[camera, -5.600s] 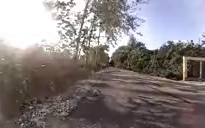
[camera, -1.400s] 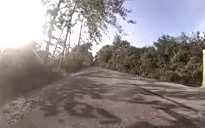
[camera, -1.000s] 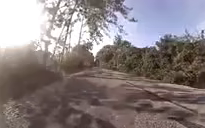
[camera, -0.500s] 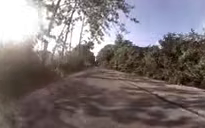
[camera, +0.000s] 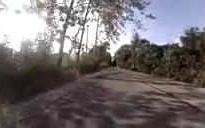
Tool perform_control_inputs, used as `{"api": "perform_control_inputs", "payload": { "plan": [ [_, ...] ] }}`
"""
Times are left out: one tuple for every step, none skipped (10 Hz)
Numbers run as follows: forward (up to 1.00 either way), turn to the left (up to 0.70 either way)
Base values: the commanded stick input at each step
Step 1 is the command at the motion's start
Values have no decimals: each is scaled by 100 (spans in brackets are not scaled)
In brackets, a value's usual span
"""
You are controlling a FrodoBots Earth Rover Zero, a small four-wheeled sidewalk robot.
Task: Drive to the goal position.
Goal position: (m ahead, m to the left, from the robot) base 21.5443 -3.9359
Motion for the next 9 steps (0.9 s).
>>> {"api": "perform_control_inputs", "payload": {
  "plan": [
    [70,14],
    [70,22],
    [70,30],
    [70,33],
    [70,25],
    [70,18],
    [70,10],
    [70,2],
    [70,-7]
  ]
}}
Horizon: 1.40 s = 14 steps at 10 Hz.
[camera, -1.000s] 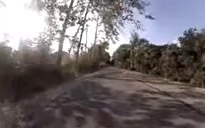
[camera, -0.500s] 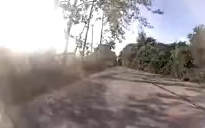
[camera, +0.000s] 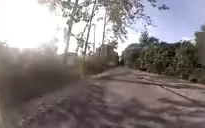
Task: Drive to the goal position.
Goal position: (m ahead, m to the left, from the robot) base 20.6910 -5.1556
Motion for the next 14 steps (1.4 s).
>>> {"api": "perform_control_inputs", "payload": {
  "plan": [
    [70,-33],
    [70,-33],
    [70,-33],
    [70,-32],
    [70,-32],
    [70,-29],
    [70,-21],
    [70,-12],
    [70,-3],
    [70,0],
    [70,0],
    [70,0],
    [70,0],
    [70,0]
  ]
}}
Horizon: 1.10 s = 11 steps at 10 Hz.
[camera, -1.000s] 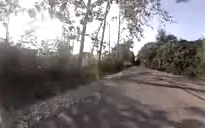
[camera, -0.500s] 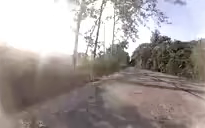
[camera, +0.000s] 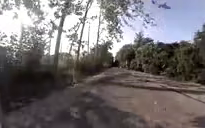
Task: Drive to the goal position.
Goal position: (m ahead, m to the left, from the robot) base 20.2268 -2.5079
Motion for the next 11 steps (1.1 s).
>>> {"api": "perform_control_inputs", "payload": {
  "plan": [
    [70,0],
    [70,0],
    [70,0],
    [70,0],
    [70,0],
    [70,0],
    [70,0],
    [70,0],
    [70,0],
    [70,0],
    [70,0]
  ]
}}
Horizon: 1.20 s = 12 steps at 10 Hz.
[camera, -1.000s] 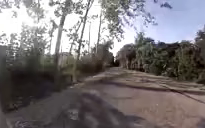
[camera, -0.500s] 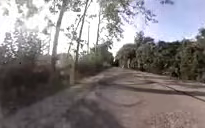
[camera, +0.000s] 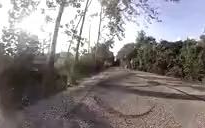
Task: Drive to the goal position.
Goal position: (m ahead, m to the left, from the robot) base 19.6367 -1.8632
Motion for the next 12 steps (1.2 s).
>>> {"api": "perform_control_inputs", "payload": {
  "plan": [
    [70,0],
    [70,0],
    [70,0],
    [70,0],
    [70,0],
    [70,-6],
    [70,-12],
    [70,-19],
    [70,-26],
    [70,-29],
    [70,-23],
    [70,-17]
  ]
}}
